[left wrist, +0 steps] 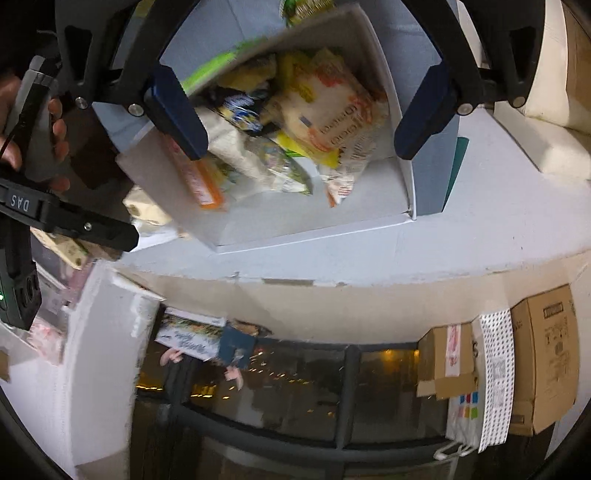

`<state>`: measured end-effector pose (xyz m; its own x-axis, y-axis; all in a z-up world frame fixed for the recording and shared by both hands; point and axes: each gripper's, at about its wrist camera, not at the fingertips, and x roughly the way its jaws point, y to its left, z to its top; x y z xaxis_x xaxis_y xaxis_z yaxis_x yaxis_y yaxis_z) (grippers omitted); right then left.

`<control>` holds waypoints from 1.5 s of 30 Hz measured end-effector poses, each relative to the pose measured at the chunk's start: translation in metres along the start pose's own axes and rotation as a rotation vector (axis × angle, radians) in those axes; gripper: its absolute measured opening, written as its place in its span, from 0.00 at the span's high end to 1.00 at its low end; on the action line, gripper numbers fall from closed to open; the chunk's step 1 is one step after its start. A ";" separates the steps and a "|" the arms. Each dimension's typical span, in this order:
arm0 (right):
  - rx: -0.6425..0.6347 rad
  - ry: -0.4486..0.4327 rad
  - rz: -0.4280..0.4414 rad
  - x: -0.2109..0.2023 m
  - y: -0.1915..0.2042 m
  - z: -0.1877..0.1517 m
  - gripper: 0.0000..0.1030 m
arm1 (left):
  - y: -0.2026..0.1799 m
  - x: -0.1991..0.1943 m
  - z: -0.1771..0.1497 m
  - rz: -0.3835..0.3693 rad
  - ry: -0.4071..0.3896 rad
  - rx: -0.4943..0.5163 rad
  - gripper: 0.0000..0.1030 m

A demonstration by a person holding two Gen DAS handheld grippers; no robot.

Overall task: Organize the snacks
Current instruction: 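Open both grippers over the white box to drop the bread and orange packs, then grasp the corn cake bag with the left gripper while the right gripper grasps another round bread pack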

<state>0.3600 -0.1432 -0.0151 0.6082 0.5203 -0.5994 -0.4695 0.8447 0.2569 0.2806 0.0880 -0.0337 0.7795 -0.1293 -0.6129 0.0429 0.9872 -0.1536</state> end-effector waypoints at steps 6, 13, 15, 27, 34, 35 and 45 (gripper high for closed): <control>-0.022 -0.068 0.044 -0.062 0.009 -0.033 0.00 | -0.025 -0.047 -0.021 -0.037 -0.043 0.071 0.00; -0.022 -0.082 0.056 -0.111 0.008 -0.087 0.00 | -0.046 -0.089 -0.061 -0.102 -0.056 0.083 0.00; -0.010 -0.066 0.051 -0.120 0.004 -0.106 0.00 | -0.049 -0.097 -0.073 -0.111 -0.060 0.073 0.00; 0.002 0.083 -0.011 -0.121 -0.016 -0.215 0.00 | -0.049 -0.122 -0.138 -0.097 -0.026 0.041 0.00; -0.082 0.159 0.002 -0.079 0.002 -0.214 0.00 | -0.044 -0.124 -0.157 -0.071 -0.004 0.046 0.00; -0.077 0.181 0.010 -0.072 0.004 -0.213 0.00 | -0.044 -0.124 -0.159 -0.067 -0.003 0.045 0.00; -0.348 0.395 0.012 0.003 0.068 -0.240 0.00 | -0.018 -0.117 -0.186 -0.045 0.061 0.001 0.00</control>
<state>0.1766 -0.1142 -0.1817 0.3456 0.3857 -0.8555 -0.7004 0.7127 0.0384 0.0729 0.0682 -0.1034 0.7370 -0.1786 -0.6518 0.0772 0.9804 -0.1814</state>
